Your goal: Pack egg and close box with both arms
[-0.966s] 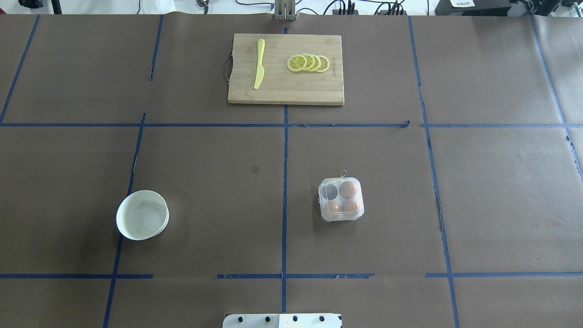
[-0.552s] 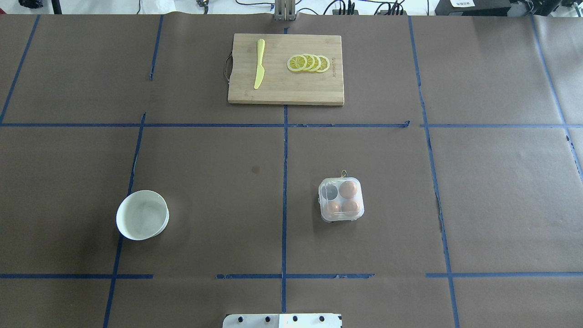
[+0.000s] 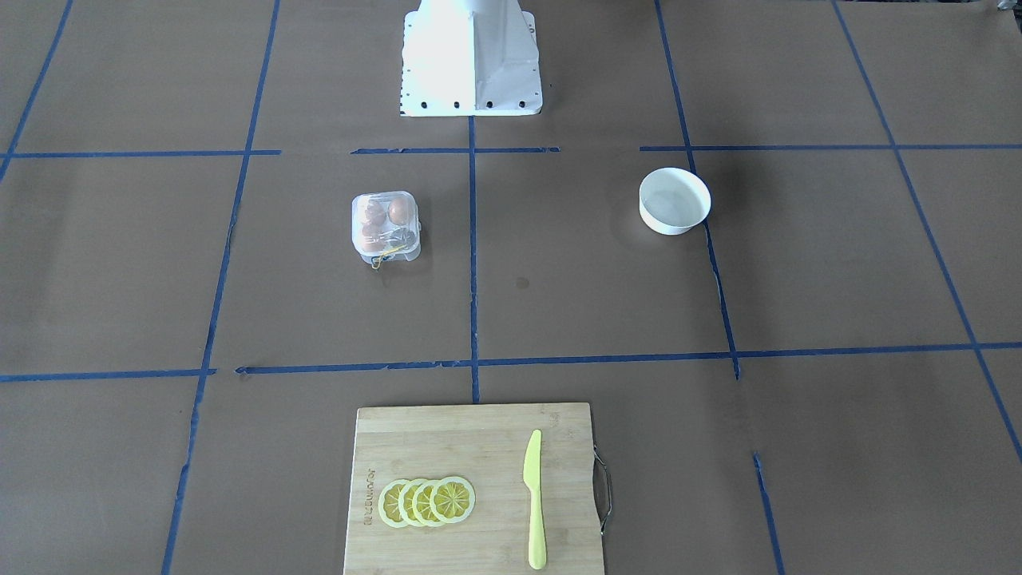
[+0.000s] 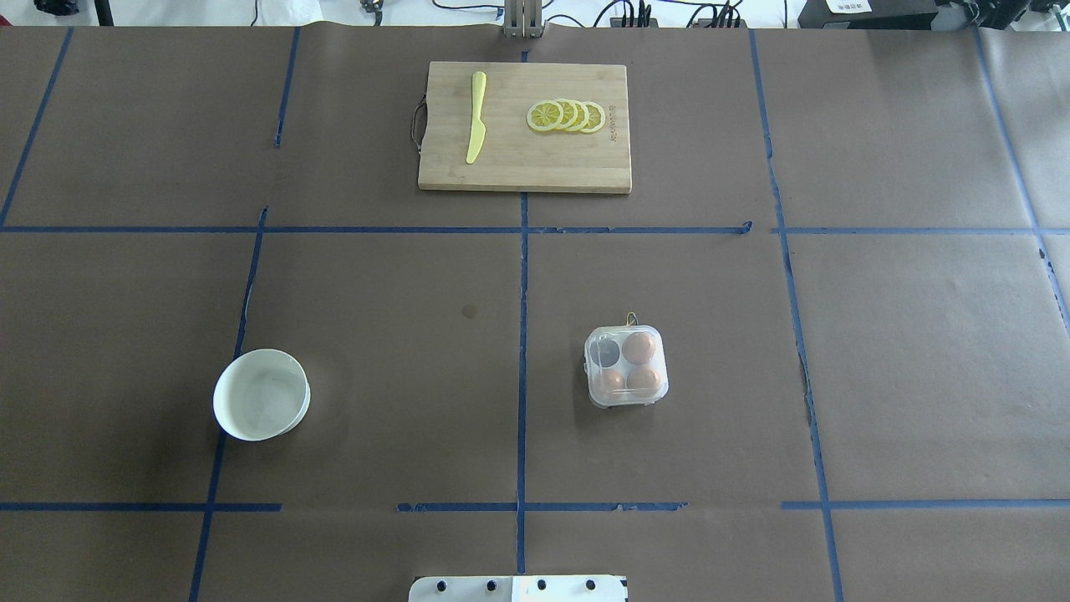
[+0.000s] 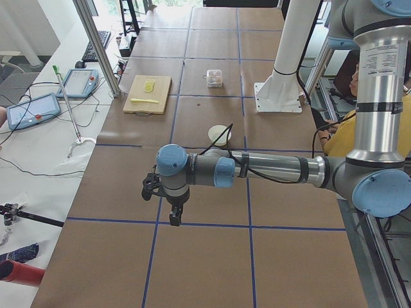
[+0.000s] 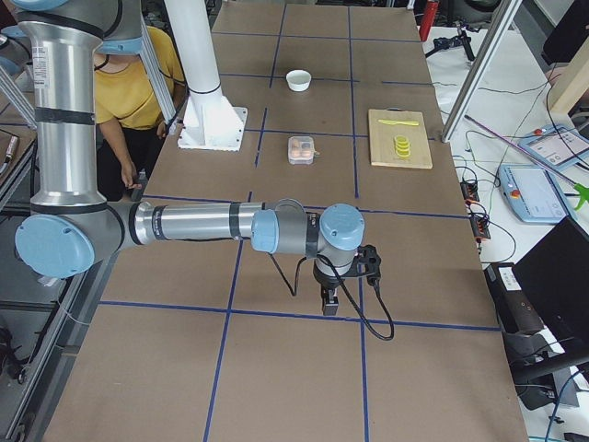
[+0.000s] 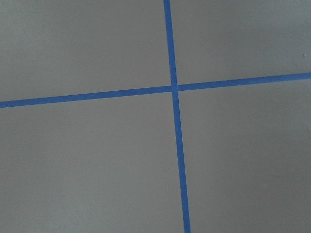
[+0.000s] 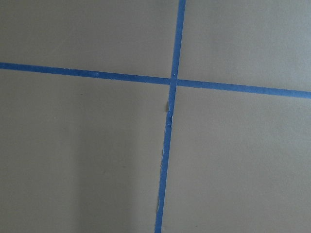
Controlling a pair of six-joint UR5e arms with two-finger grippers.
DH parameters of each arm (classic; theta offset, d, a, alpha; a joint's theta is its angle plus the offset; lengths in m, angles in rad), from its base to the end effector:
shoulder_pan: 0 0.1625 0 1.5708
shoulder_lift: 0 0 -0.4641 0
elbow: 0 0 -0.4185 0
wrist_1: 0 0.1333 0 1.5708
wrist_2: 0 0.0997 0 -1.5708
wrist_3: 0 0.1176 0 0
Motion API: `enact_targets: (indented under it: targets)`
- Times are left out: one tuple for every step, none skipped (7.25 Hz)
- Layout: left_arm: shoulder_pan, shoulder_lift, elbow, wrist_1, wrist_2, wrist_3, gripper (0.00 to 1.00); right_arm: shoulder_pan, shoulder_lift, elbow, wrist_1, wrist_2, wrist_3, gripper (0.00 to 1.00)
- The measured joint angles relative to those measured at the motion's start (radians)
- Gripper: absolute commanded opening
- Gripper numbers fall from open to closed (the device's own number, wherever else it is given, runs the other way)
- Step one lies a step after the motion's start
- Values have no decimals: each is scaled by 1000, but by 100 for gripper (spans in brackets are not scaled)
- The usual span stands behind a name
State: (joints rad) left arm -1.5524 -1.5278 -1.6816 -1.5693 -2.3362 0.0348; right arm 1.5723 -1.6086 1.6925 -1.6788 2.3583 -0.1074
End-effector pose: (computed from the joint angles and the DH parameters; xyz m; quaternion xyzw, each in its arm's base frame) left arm -0.0426 -0.5036 0.6758 0.0338 0.3730 0.0370 0.9265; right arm 0.0507 -0.4971 0.6766 0.0098 -0.3837 -0.0443 0.9224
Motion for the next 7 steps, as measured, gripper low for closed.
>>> enact_targets:
  targets:
    - [0, 0, -2, 0, -2, -1, 100, 0, 0, 2, 1, 0, 0, 100]
    - [0, 0, -3, 0, -11, -1, 100, 0, 1, 4, 1, 1, 0, 100]
    - [0, 0, -4, 0, -24, -1, 100, 0, 1, 5, 1, 1, 0, 100]
    - [0, -1, -5, 0, -30, -1, 100, 0, 1, 5, 2, 1, 0, 100]
    - [0, -2, -5, 0, -33, 0, 100, 0, 1, 5, 2, 1, 0, 100]
    - [0, -4, -4, 0, -33, 1, 100, 0, 1, 5, 3, 1, 1, 100]
    - [0, -6, -4, 0, -34, 1, 100, 0, 1, 5, 3, 1, 1, 100]
